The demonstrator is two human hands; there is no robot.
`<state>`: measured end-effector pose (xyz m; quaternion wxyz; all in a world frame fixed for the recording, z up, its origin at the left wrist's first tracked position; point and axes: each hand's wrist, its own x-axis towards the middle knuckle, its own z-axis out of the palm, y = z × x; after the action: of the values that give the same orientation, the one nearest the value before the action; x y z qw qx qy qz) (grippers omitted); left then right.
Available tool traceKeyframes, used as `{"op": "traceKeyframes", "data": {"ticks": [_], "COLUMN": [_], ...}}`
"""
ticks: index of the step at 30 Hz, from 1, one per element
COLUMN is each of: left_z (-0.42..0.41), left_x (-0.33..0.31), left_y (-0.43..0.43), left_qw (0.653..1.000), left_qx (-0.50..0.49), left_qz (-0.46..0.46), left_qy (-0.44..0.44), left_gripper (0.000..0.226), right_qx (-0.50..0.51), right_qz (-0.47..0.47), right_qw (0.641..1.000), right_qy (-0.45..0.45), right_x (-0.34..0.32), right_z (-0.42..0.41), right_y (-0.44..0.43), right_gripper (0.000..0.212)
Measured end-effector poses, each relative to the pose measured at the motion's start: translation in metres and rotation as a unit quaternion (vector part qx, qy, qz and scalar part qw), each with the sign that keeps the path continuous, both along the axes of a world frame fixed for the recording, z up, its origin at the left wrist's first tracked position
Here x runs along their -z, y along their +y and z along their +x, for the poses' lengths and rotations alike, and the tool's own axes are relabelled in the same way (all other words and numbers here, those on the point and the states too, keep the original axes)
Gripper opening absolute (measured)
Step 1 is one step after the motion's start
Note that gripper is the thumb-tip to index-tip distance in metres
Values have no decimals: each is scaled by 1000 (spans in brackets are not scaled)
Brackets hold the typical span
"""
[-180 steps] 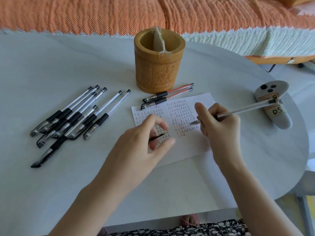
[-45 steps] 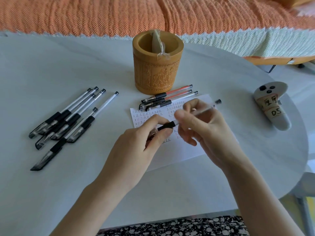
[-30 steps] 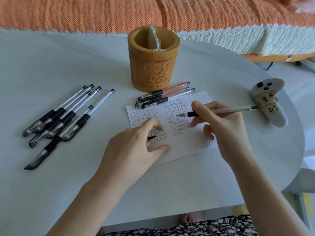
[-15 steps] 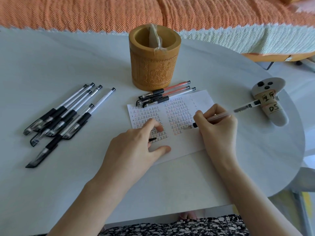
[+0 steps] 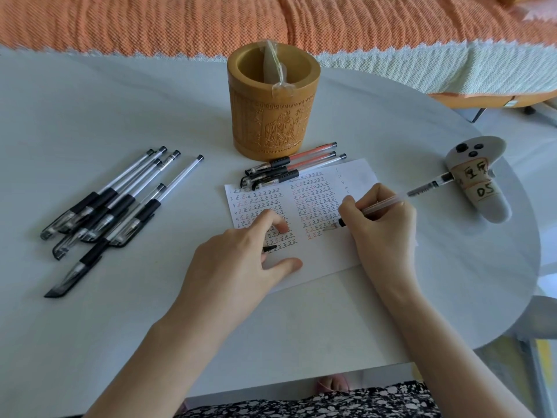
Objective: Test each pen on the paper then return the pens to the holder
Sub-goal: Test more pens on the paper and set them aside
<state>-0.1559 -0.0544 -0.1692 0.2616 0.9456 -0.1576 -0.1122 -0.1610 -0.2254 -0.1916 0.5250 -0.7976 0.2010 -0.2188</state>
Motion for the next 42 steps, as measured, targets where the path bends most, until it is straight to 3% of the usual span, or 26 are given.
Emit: {"op": "traceKeyframes", "data": {"ticks": [42], "left_z": [0], "left_x": [-1], "left_y": [-1], "left_qw": [1000], "left_qx": [2], "left_qz": [1], "left_qy": [-7], "left_gripper": [39], "right_qx": [-29], "right_qz": [10], "right_qw": [999], "right_qy": [-7], "right_x": [-2], "right_z": [-1], "right_y": [-1], "right_gripper": [29]}}
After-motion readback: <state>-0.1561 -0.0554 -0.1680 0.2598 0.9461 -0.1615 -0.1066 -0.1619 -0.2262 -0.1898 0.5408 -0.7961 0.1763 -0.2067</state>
